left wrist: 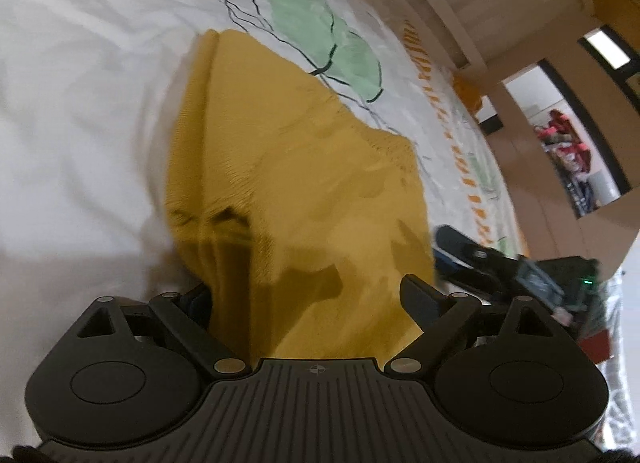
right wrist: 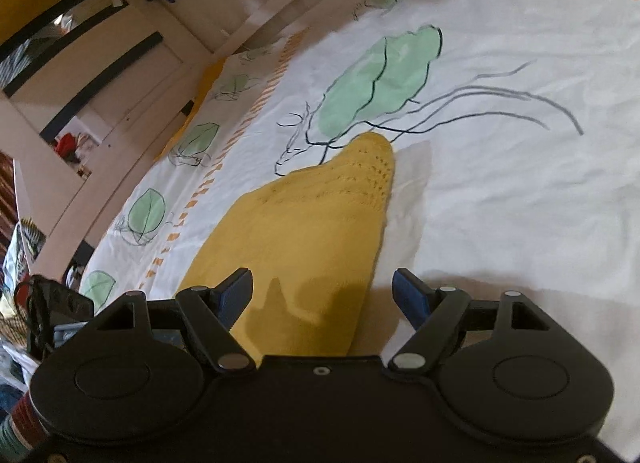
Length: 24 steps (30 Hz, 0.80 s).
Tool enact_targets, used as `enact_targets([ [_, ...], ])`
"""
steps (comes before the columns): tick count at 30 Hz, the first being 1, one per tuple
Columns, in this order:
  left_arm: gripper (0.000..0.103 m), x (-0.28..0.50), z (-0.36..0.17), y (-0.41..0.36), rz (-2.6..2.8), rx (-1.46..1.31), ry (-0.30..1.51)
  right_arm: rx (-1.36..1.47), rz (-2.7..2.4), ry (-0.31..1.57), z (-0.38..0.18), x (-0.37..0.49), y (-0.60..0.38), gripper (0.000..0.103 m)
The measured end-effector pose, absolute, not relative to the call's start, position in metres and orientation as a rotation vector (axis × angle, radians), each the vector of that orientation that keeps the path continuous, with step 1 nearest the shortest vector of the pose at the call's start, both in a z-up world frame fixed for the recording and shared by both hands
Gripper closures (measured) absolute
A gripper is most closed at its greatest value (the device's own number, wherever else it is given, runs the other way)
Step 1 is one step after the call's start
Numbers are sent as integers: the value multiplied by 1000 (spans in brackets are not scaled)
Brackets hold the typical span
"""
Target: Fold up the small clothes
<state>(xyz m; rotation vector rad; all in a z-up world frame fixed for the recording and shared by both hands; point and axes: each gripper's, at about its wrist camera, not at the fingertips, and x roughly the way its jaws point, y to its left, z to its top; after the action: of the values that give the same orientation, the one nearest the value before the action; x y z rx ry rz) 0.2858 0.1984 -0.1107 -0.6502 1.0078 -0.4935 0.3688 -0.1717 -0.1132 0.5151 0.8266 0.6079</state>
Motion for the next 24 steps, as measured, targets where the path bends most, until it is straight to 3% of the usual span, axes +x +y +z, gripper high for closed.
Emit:
enact_targets([
  [9,12,287,-114,191,-562,-662,997,631,669,821,-128,418,-150,20],
  [12,17,279,-114,191,-584,-668,1012,636,680,825,-129,426,-144,19],
  [15,36,272,-114,194,-568,-660,1022,622,701,825,-130,423,-148,20],
  [16,49,270,-115,197,-551,-662,1028,617,709,823,-131,420,-150,21],
  [17,71,270,-116,199,-537,-664,1035,615,714,821,-131,419,-152,22],
  [18,84,270,-119,201,-520,-666,1050,618,718,819,-132,417,-154,22],
  [19,91,271,-123,203,-516,-685,1068,618,716,818,-131,417,-153,25],
  [21,91,270,-126,205,-528,-725,1073,571,673,837,-128,417,-151,59],
  [22,91,269,-122,204,-533,-725,1066,539,651,854,-126,417,-148,65],
  [24,91,265,-116,202,-550,-738,1054,535,626,860,-119,412,-147,65],
])
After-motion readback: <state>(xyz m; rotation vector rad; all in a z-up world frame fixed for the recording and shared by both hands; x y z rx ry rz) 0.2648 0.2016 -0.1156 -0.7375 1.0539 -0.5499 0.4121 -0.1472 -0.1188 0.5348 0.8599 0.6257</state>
